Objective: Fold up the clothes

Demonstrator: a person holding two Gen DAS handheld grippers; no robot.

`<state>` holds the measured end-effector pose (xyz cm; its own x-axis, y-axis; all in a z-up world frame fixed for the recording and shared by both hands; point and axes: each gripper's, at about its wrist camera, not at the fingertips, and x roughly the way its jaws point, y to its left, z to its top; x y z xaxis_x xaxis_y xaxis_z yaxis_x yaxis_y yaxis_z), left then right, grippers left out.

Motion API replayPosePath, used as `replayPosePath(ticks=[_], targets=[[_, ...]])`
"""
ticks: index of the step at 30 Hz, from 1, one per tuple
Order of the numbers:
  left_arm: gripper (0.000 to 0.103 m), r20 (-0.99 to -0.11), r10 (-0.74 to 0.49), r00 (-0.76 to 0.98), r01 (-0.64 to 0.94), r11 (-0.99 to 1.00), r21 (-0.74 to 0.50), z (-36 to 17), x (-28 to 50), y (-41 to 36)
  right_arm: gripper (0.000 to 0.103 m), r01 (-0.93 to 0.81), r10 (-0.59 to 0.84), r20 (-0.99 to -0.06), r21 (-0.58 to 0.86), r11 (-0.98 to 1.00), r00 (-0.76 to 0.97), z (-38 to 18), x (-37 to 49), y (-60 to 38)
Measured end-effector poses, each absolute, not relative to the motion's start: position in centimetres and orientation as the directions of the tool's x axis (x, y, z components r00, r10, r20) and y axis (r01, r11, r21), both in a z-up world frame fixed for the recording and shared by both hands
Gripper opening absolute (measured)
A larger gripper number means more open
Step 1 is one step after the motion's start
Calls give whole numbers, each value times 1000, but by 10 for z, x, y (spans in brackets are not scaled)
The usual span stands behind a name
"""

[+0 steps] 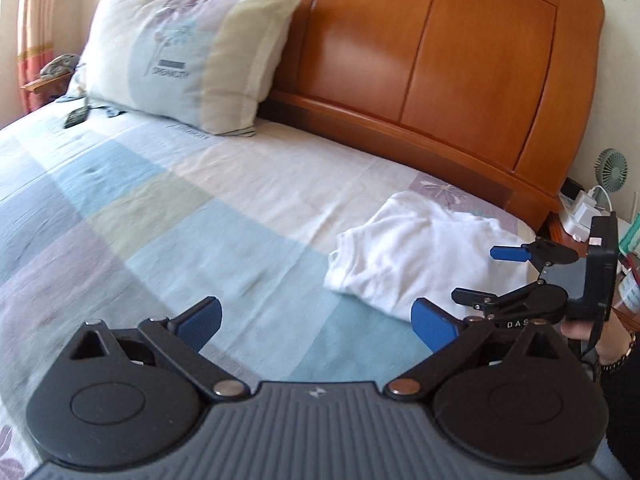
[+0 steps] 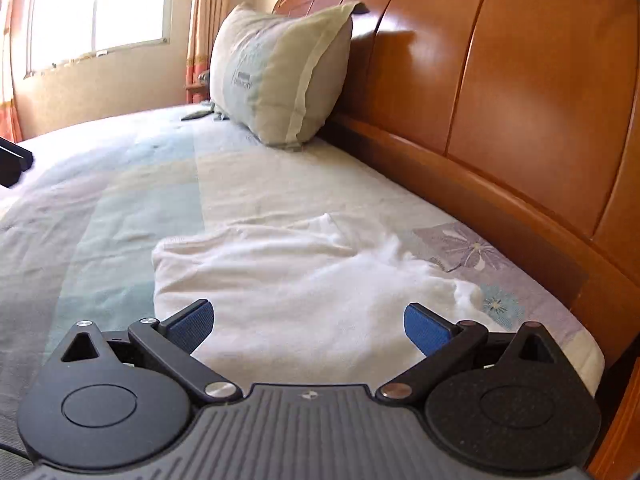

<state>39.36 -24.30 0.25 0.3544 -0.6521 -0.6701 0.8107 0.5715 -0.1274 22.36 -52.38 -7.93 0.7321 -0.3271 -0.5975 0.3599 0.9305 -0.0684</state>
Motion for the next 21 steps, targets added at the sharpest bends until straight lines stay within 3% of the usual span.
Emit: replayPosePath(ticks=[2, 11, 15, 19, 21], targets=[[100, -677, -632, 377, 785, 607, -129, -6, 394, -214, 103, 334, -307, -632, -80, 939, 711, -92, 230, -525], [100, -688, -592, 420, 708, 688, -160, -31, 383, -153, 103, 302, -291, -571, -78, 950, 768, -51, 247, -538], [100, -657, -603, 451, 721, 680, -129, -28, 371, -147, 103, 375, -382, -683, -168, 912, 622, -85, 282, -565], [101, -637, -578, 509, 734, 679, -29, -26, 361, -148, 103, 451, -387, -683, -93, 887, 619, -70, 266, -571], [101, -630, -588, 507, 732, 680, -45, -27, 362, -146, 103, 454, -362, -680, -48, 890, 638, -57, 249, -560]])
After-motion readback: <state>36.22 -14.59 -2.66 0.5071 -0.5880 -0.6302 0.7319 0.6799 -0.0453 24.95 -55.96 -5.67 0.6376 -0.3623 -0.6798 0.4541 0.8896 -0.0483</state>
